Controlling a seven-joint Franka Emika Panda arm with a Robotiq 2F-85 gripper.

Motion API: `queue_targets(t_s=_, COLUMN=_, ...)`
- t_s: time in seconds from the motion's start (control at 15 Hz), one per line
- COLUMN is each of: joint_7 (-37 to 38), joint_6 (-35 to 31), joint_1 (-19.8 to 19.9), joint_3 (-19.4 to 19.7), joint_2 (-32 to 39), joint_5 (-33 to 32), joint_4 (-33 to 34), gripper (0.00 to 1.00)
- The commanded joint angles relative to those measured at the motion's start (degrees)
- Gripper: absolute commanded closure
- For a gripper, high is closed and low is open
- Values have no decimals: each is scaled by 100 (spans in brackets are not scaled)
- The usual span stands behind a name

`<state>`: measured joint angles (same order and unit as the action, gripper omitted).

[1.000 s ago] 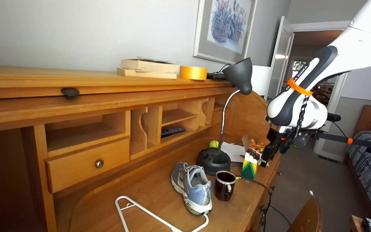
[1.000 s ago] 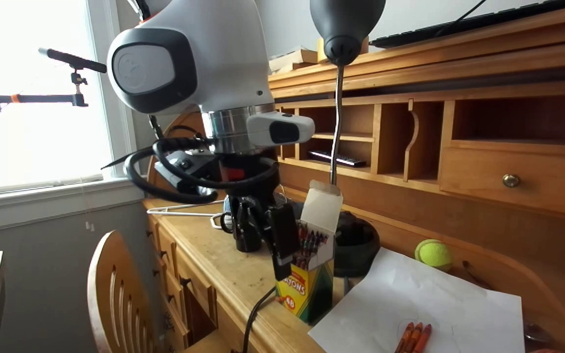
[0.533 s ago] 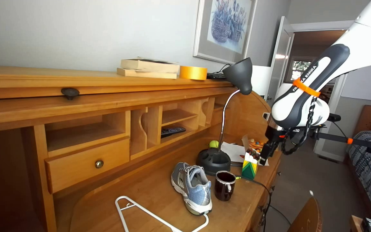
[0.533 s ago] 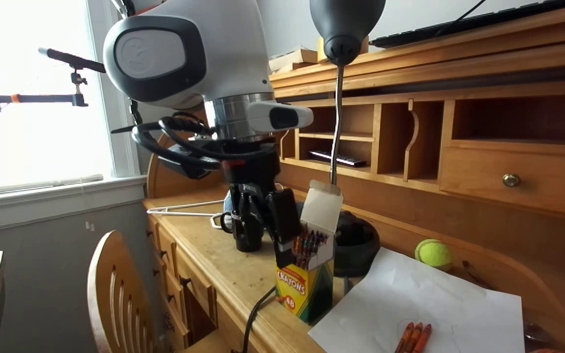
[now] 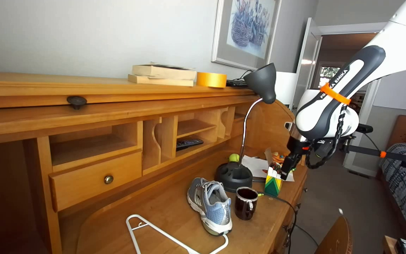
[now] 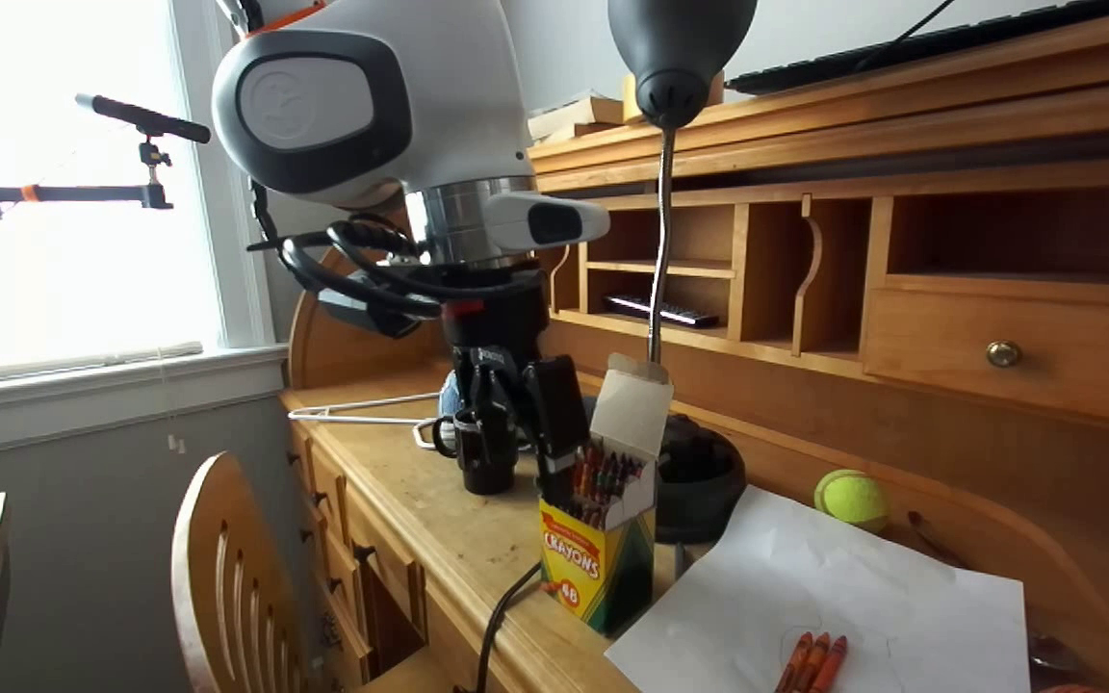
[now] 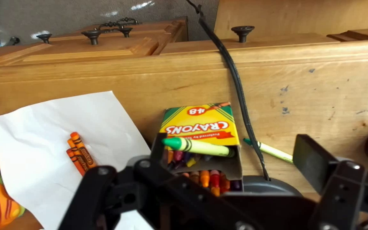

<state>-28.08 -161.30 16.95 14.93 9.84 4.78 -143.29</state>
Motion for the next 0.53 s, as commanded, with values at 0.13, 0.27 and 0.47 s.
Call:
queue_targets(t_s=0.13, joint_7=171, joint_6=246, joint_1=134, joint_3=-154, joint_2=-81, joint_5=-113, joint_4=12, gripper=0)
queue_targets(t_s=0.27, joint_7=211, joint_6=294, joint_1=133, joint_3=-154, joint_2=-81, joint_5=-134, joint_4=33, gripper=0)
queue_targets(t_s=0.47, joint_7=379, joint_6=367, joint_1=98, joint_3=-95, joint_2=-92, joint_5=-246, joint_4=40, gripper=0)
